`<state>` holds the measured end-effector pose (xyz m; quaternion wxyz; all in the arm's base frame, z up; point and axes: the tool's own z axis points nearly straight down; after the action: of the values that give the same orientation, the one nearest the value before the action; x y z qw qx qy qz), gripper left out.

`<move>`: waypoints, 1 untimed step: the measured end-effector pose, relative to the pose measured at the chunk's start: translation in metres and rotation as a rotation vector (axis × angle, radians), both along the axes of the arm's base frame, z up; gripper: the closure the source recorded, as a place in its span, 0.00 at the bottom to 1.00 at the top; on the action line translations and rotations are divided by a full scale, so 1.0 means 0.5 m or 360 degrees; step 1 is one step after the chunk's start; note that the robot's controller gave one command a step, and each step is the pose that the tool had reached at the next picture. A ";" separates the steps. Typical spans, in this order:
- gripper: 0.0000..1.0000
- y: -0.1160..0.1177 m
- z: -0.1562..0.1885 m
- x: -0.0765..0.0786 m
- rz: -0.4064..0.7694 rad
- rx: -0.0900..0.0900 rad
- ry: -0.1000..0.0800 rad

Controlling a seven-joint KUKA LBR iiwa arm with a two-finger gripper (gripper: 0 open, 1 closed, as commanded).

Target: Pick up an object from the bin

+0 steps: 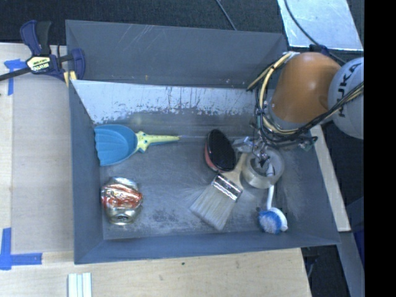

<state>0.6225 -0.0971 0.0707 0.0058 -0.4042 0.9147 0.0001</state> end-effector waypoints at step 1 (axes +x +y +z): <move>1.00 0.000 0.000 0.000 0.0000 0.0000 0.0000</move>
Offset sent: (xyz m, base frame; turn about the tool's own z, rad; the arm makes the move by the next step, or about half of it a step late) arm 0.0000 0.0001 0.0291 0.0001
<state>0.6225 -0.0971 0.0707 0.0058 -0.4041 0.9147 0.0001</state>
